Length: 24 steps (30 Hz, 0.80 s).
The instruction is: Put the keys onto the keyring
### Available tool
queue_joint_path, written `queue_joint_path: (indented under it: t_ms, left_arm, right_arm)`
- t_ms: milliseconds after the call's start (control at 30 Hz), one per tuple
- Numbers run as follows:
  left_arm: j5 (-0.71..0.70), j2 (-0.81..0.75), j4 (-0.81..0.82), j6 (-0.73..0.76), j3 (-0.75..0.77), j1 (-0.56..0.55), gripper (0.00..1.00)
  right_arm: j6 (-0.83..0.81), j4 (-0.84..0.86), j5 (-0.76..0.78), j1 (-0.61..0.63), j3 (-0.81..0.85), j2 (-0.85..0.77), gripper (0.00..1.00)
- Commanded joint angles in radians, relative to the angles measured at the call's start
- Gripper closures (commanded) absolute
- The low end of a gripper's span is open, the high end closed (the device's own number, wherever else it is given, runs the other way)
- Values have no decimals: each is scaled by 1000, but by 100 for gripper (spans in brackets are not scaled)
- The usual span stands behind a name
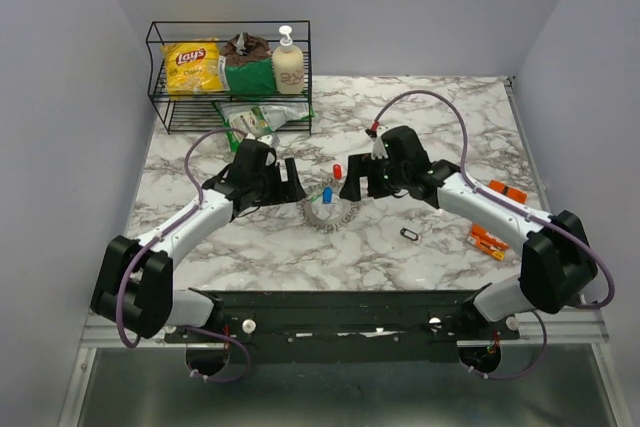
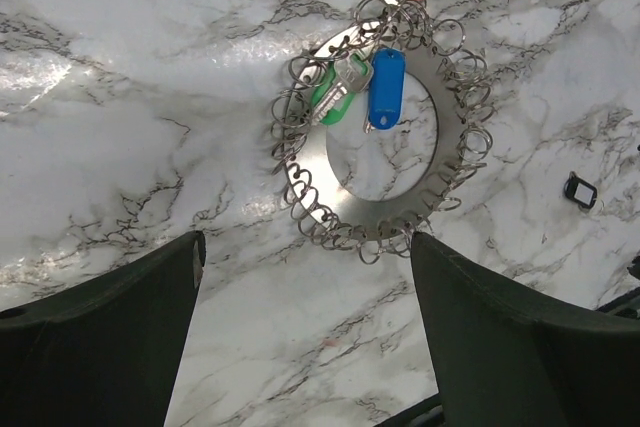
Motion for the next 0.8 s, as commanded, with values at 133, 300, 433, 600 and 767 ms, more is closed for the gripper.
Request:
queue_joint_path:
  t_ms: [133, 300, 433, 600, 767]
  left_arm:
    - [-47, 97, -33, 40, 77, -51, 9]
    - [-36, 126, -39, 40, 109, -55, 10]
    - [-40, 154, -55, 54, 140, -56, 10]
    - [-29, 192, -88, 66, 195, -56, 10]
    - [-20, 232, -110, 66, 233, -56, 10]
  right_arm:
    - [-26, -38, -2, -13, 124, 128, 4]
    - [-26, -41, -63, -74, 158, 183, 5]
    - [-40, -49, -80, -95, 203, 242, 7]
    - [-48, -53, -150, -102, 278, 305, 10]
    - [-57, -72, -174, -102, 321, 357, 11]
